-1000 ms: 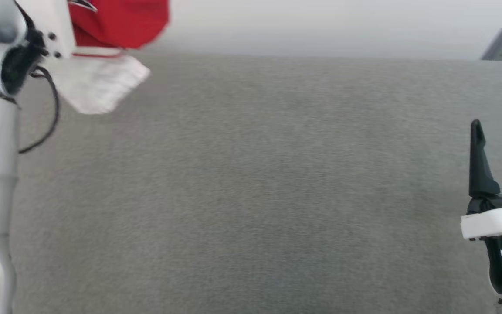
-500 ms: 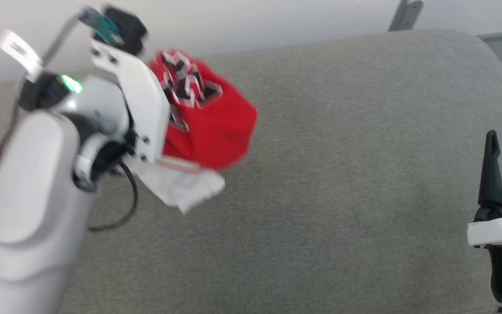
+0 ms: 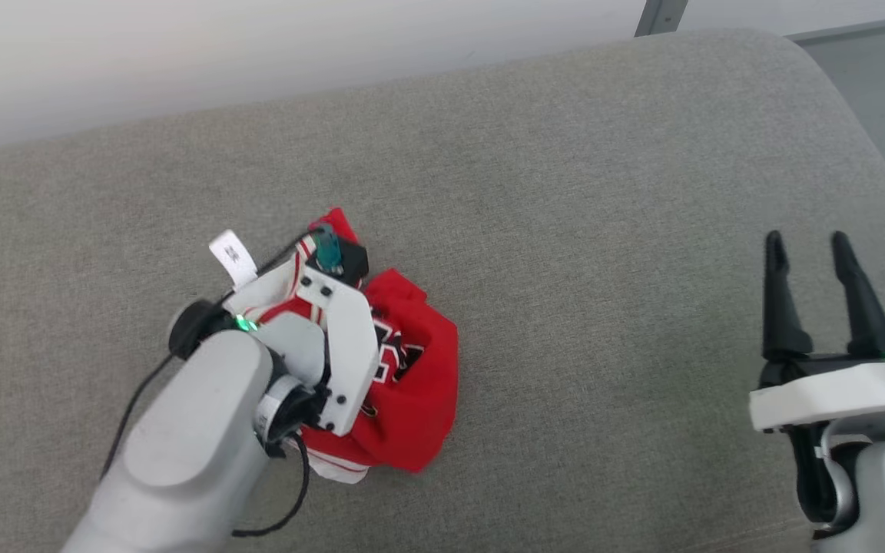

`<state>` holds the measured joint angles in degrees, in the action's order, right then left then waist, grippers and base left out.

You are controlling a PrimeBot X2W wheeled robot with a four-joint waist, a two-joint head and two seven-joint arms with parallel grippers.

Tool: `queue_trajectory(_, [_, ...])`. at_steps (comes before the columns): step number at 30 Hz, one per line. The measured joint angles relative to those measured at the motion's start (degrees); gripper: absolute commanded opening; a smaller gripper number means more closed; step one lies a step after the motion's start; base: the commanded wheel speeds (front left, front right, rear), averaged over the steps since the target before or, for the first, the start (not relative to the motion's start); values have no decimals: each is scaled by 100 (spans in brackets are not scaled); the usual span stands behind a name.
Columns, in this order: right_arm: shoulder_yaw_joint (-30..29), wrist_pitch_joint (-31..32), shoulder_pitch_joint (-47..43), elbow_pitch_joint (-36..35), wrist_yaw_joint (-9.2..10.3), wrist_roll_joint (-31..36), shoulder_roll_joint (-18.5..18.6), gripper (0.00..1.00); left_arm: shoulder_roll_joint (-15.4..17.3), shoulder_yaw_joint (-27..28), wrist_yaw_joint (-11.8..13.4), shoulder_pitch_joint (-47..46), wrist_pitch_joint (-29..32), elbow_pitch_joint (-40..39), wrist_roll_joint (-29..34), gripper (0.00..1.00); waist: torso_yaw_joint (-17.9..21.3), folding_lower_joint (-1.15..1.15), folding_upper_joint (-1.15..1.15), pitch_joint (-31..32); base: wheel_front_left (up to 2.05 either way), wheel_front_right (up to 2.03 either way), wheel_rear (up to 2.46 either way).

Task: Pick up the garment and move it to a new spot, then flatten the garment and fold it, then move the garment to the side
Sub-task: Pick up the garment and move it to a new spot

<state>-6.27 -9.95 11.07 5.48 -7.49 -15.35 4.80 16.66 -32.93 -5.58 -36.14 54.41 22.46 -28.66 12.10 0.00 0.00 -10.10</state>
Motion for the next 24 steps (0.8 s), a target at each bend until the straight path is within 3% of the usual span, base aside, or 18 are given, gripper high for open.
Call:
queue_trajectory(5, [176, -32, 75, 157, 0, -27, 26, 100, -193, -205, -92, -73, -237, 772, -9, 0, 10, 0, 0, 54, 0, 0, 0])
queue_trajectory(6, [199, -41, 83, 185, 0, -32, 35, 100, -232, -207, -98, -119, -272, 899, -51, 16, 5, 0, 0, 69, 0, 0, 0])
queue_trajectory(7, [213, -47, 93, 210, 0, -33, 38, 100, -255, -215, -105, -140, -364, 987, -64, 91, 0, 0, 0, 85, 0, 0, 0])
queue_trajectory(8, [221, -51, 105, 224, 0, -34, 43, 100, -275, -203, -109, -151, -442, 1080, -119, 100, -5, 0, 0, 105, 0, 0, 0])
queue_trajectory(14, [191, -66, 66, 259, 0, -41, 104, 100, -277, -159, -152, -230, -848, 1221, -353, 100, -87, 0, 0, 250, 0, 0, 0])
queue_trajectory(24, [59, -42, -155, 257, 0, 21, 199, 100, 211, -18, -175, -142, -2235, 570, -616, 100, -420, 0, 0, 575, 0, 0, 0])
